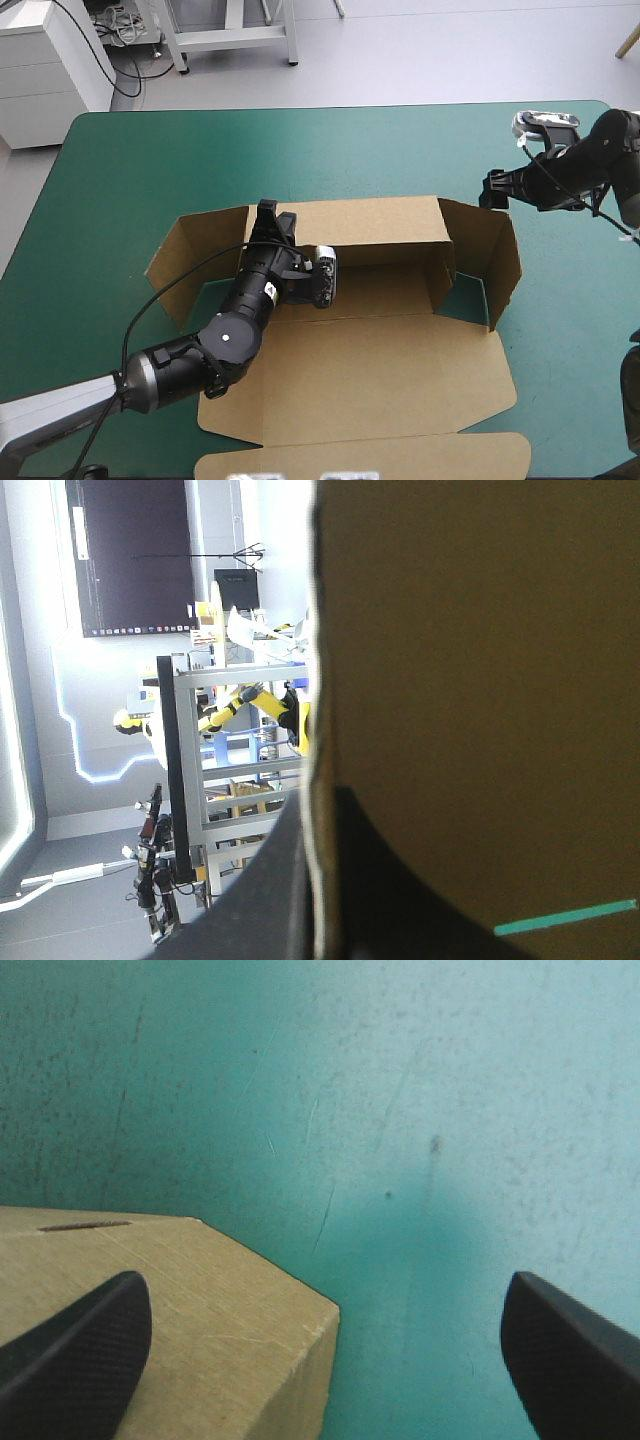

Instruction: Fold the box

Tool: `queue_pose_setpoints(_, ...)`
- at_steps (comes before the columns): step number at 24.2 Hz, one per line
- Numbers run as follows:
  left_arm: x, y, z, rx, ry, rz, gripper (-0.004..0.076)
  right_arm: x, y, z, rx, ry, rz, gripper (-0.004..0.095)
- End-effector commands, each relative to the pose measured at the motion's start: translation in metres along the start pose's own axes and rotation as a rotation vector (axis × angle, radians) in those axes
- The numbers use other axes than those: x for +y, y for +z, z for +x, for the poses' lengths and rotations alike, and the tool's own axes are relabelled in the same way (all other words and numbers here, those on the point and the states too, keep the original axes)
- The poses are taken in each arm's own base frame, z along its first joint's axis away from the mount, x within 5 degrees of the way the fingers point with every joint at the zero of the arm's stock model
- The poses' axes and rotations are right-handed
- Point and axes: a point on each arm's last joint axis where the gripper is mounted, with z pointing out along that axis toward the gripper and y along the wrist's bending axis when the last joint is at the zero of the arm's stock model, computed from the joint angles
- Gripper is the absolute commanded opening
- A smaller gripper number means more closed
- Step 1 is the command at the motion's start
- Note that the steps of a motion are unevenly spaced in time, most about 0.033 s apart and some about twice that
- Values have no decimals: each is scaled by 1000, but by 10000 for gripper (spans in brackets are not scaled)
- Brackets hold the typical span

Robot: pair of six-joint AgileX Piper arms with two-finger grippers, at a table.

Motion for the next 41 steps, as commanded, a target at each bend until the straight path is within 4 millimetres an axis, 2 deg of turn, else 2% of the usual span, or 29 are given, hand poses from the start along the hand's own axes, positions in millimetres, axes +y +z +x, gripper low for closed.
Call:
queue_pose_setpoints(1,22,-9,4,20,-14,-99,-8,6,-26,7,-80,-10,-7,858)
queue_pose_setpoints(5,22,-9,4,23,-15,-101,-8,10,-22,25,-53,-5,-30,858)
queue_pose_setpoints(7,22,-9,4,23,-15,-101,-8,14,-20,35,-98,-17,-69,858)
queue_pose_setpoints(11,22,-9,4,23,-15,-101,-8,19,-18,65,-154,-73,-63,856)
queue_pose_setpoints(17,22,-9,4,23,-15,-101,-8,25,0,103,-156,-174,-116,856)
queue_pose_setpoints(19,22,-9,4,23,-15,-101,-8,26,6,109,-151,-196,-146,856)
queue_pose_setpoints(27,22,-9,4,23,-15,-101,-8,33,18,114,-225,-281,-232,858)
queue_pose_setpoints(37,22,-9,4,23,-15,-101,-8,39,20,112,-310,-336,-285,858)
queue_pose_setpoints(39,22,-9,4,23,-15,-101,-8,44,20,112,-308,-353,-296,858)
queue_pose_setpoints(41,22,-9,4,23,-15,-101,-8,59,23,111,-316,-401,-305,858)
